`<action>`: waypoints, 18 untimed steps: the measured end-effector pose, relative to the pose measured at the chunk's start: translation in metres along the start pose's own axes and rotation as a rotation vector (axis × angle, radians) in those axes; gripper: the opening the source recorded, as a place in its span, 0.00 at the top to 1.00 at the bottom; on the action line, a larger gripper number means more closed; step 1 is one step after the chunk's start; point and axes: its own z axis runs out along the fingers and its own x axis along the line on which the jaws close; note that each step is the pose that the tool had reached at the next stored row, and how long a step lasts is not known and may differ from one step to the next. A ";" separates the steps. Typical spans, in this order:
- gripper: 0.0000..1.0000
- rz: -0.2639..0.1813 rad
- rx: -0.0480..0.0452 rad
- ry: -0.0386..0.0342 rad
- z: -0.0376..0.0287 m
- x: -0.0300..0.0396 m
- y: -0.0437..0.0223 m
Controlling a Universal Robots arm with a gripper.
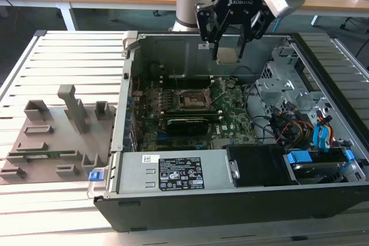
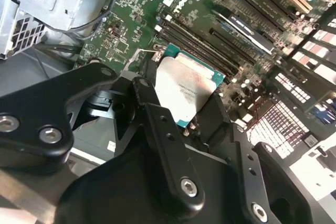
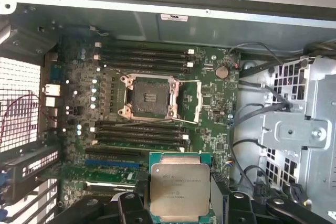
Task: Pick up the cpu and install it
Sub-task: 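Pick up the cpu and move it towards the insertion slot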
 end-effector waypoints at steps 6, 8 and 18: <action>0.45 0.000 0.0001 0.0001 0.0181 -0.0008 0.0071; 0.45 0.000 -0.0001 0.0000 0.0234 -0.0011 0.0101; 0.45 0.000 0.0037 -0.0004 0.0512 0.0156 0.0373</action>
